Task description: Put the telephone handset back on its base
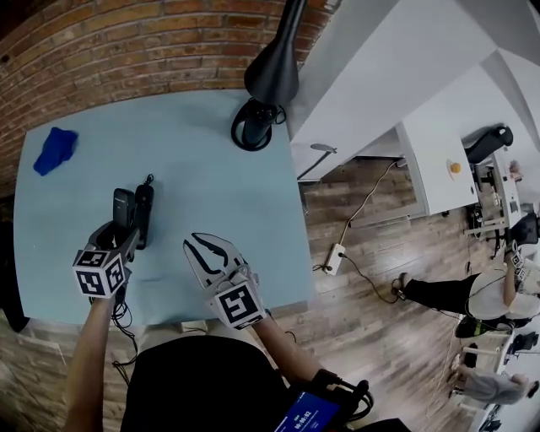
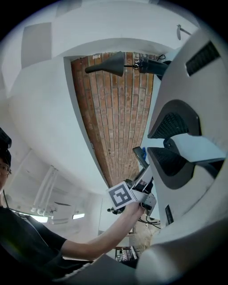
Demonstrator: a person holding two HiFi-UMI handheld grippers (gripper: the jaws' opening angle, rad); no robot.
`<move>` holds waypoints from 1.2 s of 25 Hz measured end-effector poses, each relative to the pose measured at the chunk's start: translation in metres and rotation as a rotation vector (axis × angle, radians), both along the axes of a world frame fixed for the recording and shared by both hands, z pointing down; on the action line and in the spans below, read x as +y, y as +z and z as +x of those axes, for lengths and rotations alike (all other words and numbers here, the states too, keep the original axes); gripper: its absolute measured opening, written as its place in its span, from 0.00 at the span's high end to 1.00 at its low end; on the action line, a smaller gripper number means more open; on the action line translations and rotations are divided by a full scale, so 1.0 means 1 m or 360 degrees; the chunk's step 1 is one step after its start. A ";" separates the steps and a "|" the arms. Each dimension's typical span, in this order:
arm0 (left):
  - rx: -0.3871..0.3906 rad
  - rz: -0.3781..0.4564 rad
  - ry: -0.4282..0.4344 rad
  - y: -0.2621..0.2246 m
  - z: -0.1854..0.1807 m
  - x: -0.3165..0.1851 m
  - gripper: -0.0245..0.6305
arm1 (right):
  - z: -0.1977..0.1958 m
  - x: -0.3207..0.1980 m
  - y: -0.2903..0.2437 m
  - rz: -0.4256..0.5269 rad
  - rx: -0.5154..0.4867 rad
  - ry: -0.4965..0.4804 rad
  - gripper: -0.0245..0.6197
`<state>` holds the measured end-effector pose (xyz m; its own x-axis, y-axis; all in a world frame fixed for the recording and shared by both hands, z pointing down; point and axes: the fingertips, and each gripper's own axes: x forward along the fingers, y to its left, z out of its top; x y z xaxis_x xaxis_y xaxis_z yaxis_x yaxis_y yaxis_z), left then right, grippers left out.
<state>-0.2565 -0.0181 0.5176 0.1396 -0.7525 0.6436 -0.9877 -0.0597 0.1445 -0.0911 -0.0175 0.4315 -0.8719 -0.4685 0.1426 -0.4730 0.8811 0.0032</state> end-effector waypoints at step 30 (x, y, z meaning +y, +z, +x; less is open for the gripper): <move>-0.0042 -0.0643 -0.0131 0.141 -0.024 -0.043 0.54 | 0.065 -0.009 0.057 -0.0257 0.0012 0.0362 0.87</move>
